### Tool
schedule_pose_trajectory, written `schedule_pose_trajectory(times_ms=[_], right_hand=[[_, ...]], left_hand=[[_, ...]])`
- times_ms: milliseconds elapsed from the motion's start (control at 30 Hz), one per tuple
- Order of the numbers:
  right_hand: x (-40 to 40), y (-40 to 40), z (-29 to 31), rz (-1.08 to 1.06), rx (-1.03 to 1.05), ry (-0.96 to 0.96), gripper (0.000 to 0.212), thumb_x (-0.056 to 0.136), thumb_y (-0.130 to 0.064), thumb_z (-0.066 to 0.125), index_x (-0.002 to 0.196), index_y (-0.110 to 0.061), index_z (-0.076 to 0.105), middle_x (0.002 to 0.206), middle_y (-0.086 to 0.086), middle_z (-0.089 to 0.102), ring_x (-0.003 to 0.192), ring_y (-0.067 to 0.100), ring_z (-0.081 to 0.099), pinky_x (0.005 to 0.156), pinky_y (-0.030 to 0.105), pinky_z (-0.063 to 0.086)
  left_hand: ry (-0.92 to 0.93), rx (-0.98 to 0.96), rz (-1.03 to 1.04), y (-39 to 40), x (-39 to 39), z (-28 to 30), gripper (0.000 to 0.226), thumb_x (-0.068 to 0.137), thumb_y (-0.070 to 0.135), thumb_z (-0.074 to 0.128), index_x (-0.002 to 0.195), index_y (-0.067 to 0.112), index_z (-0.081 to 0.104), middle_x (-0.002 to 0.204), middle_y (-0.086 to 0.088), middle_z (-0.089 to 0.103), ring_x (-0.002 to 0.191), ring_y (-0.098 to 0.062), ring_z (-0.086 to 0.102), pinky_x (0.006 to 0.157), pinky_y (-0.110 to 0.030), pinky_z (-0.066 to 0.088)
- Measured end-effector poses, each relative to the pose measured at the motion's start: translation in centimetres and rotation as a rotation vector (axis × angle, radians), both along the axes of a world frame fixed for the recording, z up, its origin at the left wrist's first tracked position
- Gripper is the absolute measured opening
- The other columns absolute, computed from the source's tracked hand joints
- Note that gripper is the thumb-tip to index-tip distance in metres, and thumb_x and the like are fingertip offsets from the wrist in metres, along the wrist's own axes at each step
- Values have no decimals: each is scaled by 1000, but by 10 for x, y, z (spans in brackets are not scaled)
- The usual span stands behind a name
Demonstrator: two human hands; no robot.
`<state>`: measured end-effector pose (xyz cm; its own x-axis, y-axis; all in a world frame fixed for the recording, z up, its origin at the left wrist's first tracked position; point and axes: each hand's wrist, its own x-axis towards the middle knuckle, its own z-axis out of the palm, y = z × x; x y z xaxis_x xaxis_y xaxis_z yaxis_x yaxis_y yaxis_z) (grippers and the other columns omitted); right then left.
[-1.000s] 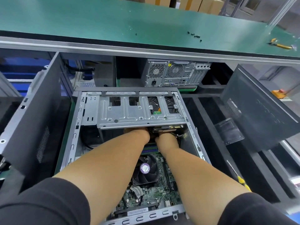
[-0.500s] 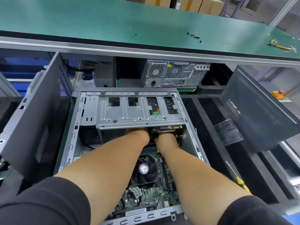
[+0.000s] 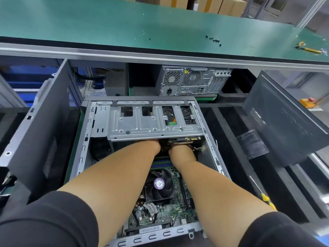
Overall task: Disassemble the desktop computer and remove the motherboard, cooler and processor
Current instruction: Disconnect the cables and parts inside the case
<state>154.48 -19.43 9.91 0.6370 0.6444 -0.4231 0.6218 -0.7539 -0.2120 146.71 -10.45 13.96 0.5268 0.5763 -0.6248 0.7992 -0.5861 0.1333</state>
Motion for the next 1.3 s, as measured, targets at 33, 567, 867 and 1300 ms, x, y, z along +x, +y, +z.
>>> schedule_pose_trajectory(times_ms=[33,567,867,1300], right_hand=[[-1,0,1,8,-14,-8,28,100,-18,46,101,-2,69,97,16,69,88,32,64,70,32,43],[-26,-3,23,139,-261,39,49,103,-20,40,151,-14,34,148,21,31,135,42,29,108,49,33],[-34,-23,48,216,-108,43,42,100,-6,40,141,-6,47,141,21,45,132,38,39,105,39,40],[-35,-43,53,-232,369,441,8,94,-14,59,101,-14,55,111,16,63,99,31,59,94,45,51]], left_hand=[[-6,31,-92,0,0,-2,36,103,16,37,138,10,44,121,-10,51,95,-18,41,101,-30,37],[323,141,-456,-18,-47,44,38,100,6,42,135,-6,48,129,-20,53,97,-27,52,91,-33,44],[130,25,-211,-2,-83,62,47,99,22,50,143,5,44,140,-16,50,99,-29,62,48,-14,48],[-98,-66,-46,-3,-115,74,39,98,14,51,136,16,55,131,-5,59,118,-21,57,93,-26,44]])
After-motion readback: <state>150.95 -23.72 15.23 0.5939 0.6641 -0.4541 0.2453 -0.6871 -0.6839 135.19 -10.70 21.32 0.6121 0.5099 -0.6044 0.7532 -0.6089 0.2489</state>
